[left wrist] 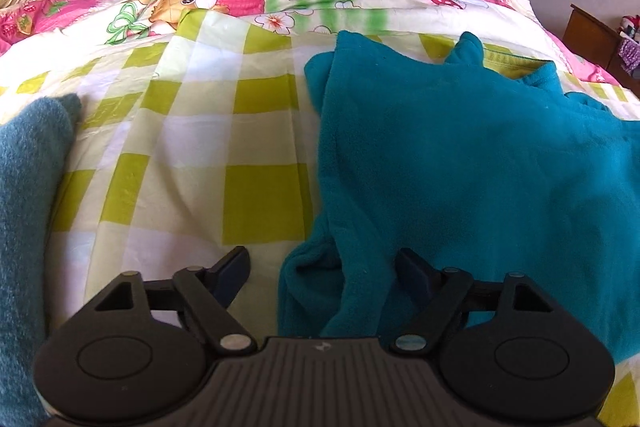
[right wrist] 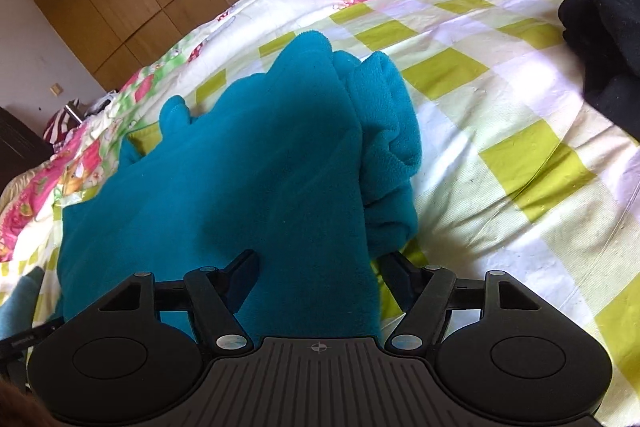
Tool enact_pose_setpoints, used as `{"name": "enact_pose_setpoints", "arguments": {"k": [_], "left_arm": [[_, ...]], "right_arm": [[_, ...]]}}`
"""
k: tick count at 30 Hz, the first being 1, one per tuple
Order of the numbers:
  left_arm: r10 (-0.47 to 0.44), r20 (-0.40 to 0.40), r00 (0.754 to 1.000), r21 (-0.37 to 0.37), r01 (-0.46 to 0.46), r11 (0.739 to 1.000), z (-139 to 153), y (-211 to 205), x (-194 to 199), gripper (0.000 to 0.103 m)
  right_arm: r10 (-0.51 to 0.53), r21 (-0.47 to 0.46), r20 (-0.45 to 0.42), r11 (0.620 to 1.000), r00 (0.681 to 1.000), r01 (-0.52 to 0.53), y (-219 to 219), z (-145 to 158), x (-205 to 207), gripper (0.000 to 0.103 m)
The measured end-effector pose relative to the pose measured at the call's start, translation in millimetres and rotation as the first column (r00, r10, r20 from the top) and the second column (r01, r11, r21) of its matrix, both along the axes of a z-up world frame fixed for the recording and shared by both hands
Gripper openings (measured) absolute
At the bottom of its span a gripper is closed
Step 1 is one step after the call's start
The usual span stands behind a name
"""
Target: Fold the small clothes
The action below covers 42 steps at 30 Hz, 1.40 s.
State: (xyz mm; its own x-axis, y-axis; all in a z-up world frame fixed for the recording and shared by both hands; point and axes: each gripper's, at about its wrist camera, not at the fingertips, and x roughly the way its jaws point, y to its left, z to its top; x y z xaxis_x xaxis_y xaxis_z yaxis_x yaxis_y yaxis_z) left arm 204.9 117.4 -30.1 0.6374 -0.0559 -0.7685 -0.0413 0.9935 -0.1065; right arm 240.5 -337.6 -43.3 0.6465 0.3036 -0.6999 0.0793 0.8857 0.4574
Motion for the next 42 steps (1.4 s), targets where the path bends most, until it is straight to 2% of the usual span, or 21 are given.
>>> {"name": "enact_pose_setpoints", "arguments": {"k": [1, 2, 4, 7, 10, 12, 16, 19, 20, 22, 24, 28, 30, 32, 38, 40, 42], "left_arm": [[-0.018, -0.016, 1.000, -0.016, 0.017, 1.000, 2.4, -1.6, -5.0, 0.065], [-0.031, -0.029, 0.999, -0.017, 0.030, 0.999, 4.4, -3.9, -11.5, 0.056], [-0.052, -0.053, 0.997, -0.025, 0.050, 0.998, 7.1, -7.2, -31.1, 0.046], [-0.064, -0.094, 0.993, -0.067, 0.058, 0.996, 6.4, -8.3, -67.9, 0.042], [-0.078, -0.137, 0.987, -0.090, 0.066, 0.994, 3.8, -13.8, -112.1, 0.042], [-0.094, -0.156, 0.983, -0.074, 0.083, 0.994, 7.6, -20.7, -140.9, 0.042], [-0.089, -0.148, 0.985, 0.075, 0.101, 0.992, 23.4, -41.6, -183.9, 0.052], [-0.068, -0.076, 0.995, 0.183, 0.081, 0.980, 41.2, -54.4, -201.9, 0.053], [-0.058, -0.043, 0.997, 0.198, 0.065, 0.978, 47.5, -56.7, -205.0, 0.054], [-0.034, 0.029, 0.999, 0.200, 0.027, 0.979, 61.3, -58.6, -206.0, 0.059], [-0.018, 0.085, 0.996, 0.196, 0.001, 0.981, 72.4, -62.0, -201.0, 0.062], [-0.070, 0.138, 0.988, 0.208, 0.040, 0.977, 83.9, -81.7, -185.9, 0.066], [-0.106, 0.141, 0.984, 0.198, 0.077, 0.977, 84.2, -92.8, -178.1, 0.069], [-0.130, 0.129, 0.983, 0.167, 0.107, 0.980, 79.8, -101.5, -168.7, 0.069], [-0.187, 0.115, 0.976, 0.139, 0.171, 0.975, 69.3, -132.6, -165.0, 0.069], [-0.202, 0.109, 0.973, 0.137, 0.187, 0.973, 67.0, -136.9, -164.0, 0.069], [-0.211, 0.106, 0.972, 0.131, 0.196, 0.972, 64.5, -138.2, -161.1, 0.069]], "right_arm": [[0.007, 0.039, -0.016, 0.999, 1.000, -0.006, -1.6, 0.1, -1.3, 0.031], [0.018, 0.056, -0.023, 0.998, 1.000, -0.017, -2.2, 1.1, -5.4, 0.029], [0.049, 0.030, -0.025, 0.998, 0.998, -0.049, -0.5, 5.0, -16.4, 0.027], [0.093, 0.036, -0.042, 0.995, 0.995, -0.091, -1.4, 8.7, -41.6, 0.026], [0.151, 0.003, -0.072, 0.988, 0.986, -0.152, -2.9, 11.3, -69.8, 0.025], [0.183, -0.002, -0.100, 0.983, 0.978, -0.184, -9.1, 12.9, -87.2, 0.025], [0.182, 0.020, -0.128, 0.983, 0.975, -0.180, -22.8, 15.1, -111.8, 0.030], [0.125, 0.055, -0.097, 0.991, 0.987, -0.120, -34.9, 13.5, -123.1, 0.039], [0.095, 0.083, -0.085, 0.993, 0.992, -0.088, -40.2, 11.5, -128.1, 0.041], [0.051, 0.141, -0.079, 0.989, 0.996, -0.040, -47.4, 7.1, -129.9, 0.043], [0.018, 0.145, -0.062, 0.989, 0.998, -0.009, -49.9, 9.6, -130.3, 0.044], [-0.040, -0.015, 0.039, 0.999, 0.998, 0.040, -52.1, 35.0, -151.5, 0.045], [-0.049, -0.097, 0.119, 0.993, 0.992, 0.061, -53.4, 49.6, -161.4, 0.046], [-0.025, -0.106, 0.175, 0.993, 0.984, 0.044, -51.7, 57.4, -158.5, 0.046], [-0.022, -0.085, 0.128, 0.996, 0.992, 0.033, -46.1, 34.8, -104.6, 0.045], [-0.019, -0.074, 0.116, 0.997, 0.993, 0.028, -42.9, 34.2, -98.7, 0.028], [0.025, -0.079, 0.137, 0.997, 0.990, -0.014, -38.9, 40.6, -100.1, 0.027]]}}
